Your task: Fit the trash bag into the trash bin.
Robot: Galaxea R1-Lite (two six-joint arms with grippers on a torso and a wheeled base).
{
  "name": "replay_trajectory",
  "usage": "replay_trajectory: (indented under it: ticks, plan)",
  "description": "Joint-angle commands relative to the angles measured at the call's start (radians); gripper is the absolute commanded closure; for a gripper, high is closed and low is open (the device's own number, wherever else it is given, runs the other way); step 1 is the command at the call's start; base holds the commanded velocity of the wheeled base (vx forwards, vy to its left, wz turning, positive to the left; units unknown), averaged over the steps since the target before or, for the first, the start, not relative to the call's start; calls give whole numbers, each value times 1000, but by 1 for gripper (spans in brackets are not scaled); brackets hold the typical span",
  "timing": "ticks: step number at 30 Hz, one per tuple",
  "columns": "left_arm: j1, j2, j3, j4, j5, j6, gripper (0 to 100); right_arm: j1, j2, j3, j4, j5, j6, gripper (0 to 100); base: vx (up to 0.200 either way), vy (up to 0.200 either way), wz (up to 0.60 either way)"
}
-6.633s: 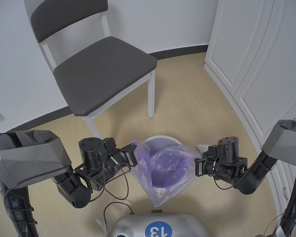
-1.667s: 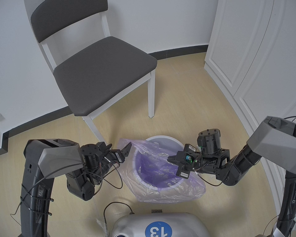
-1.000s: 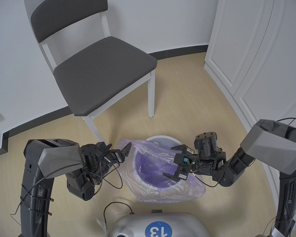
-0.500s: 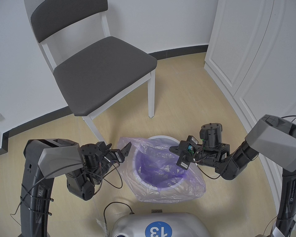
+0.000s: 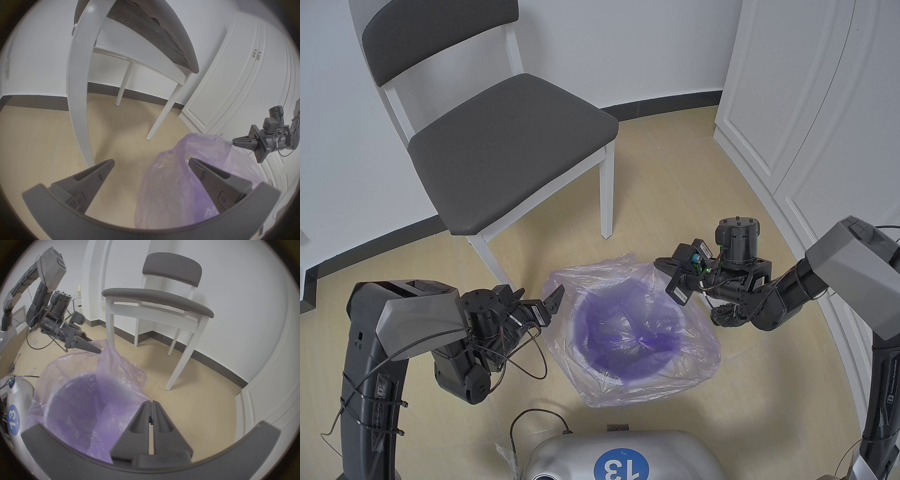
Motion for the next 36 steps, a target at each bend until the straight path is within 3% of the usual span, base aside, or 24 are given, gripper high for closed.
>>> replay_trajectory:
  ticks: [1, 15, 36]
  plan:
    - [2, -3, -15, -18, 16, -2, 0, -11, 64, -46, -3, -1, 0, 100, 0, 0, 0]
    - [5, -2, -19, -18, 17, -2, 0, -34, 221, -294, 2, -18, 76, 100, 0, 0, 0]
    - [3, 9, -22, -18, 16, 0, 0, -44, 173, -254, -3, -18, 76, 100, 0, 0, 0]
